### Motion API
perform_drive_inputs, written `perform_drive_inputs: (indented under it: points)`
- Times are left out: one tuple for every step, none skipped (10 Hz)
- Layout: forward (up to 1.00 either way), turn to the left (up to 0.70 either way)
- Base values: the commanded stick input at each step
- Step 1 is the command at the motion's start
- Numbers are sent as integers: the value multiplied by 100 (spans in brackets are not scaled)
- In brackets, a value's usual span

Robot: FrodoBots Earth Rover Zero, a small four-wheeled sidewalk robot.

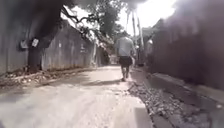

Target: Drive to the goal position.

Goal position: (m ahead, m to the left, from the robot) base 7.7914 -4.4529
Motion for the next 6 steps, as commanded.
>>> perform_drive_inputs:
  points:
    - [100, 27]
    - [100, 13]
    - [100, 0]
    - [100, 0]
    - [100, 0]
    - [100, 26]
